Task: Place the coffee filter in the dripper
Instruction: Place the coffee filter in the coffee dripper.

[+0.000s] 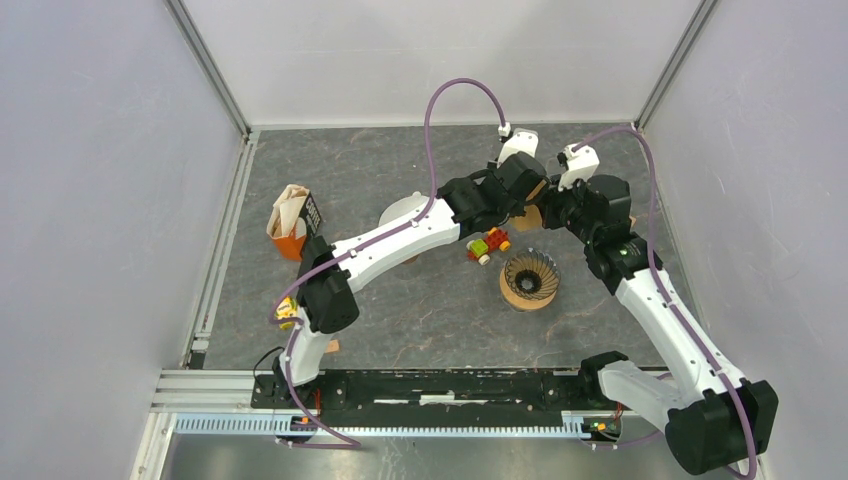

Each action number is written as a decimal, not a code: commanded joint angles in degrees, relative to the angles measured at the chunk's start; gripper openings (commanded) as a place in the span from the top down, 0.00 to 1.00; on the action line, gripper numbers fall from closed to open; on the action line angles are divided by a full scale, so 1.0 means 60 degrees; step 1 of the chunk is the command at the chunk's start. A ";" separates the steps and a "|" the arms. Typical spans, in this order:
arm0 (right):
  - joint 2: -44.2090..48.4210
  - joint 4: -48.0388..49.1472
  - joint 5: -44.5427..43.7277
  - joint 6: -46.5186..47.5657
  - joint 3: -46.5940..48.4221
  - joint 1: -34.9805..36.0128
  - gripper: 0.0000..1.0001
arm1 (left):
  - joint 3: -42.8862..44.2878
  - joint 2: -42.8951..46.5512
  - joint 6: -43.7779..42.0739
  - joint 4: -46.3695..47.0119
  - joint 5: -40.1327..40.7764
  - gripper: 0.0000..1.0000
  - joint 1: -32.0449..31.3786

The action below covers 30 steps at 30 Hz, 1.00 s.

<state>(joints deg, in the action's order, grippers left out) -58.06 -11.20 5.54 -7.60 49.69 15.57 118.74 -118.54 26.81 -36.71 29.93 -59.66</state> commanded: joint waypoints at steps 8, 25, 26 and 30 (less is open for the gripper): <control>0.0354 0.0636 0.0556 0.0199 -0.0260 -0.0096 0.99 | -0.0613 0.0907 -0.0827 0.0742 -0.0312 0.56 -0.0066; 0.0359 0.0521 0.0314 0.0176 -0.0210 -0.0223 1.00 | -0.1127 0.1464 -0.0768 0.0947 -0.1350 0.47 -0.0077; 0.0358 0.0527 0.0309 0.0176 -0.0210 -0.0233 1.00 | -0.1149 0.1469 -0.0729 0.0953 -0.1401 0.49 -0.0087; 0.0364 0.0505 0.0292 0.0170 -0.0211 -0.0250 1.00 | -0.1308 0.1517 -0.0646 0.0962 -0.1543 0.61 -0.0090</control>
<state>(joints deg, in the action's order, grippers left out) -56.80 -10.07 7.90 -7.01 48.18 14.46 111.85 -112.42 23.94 -32.93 22.26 -59.77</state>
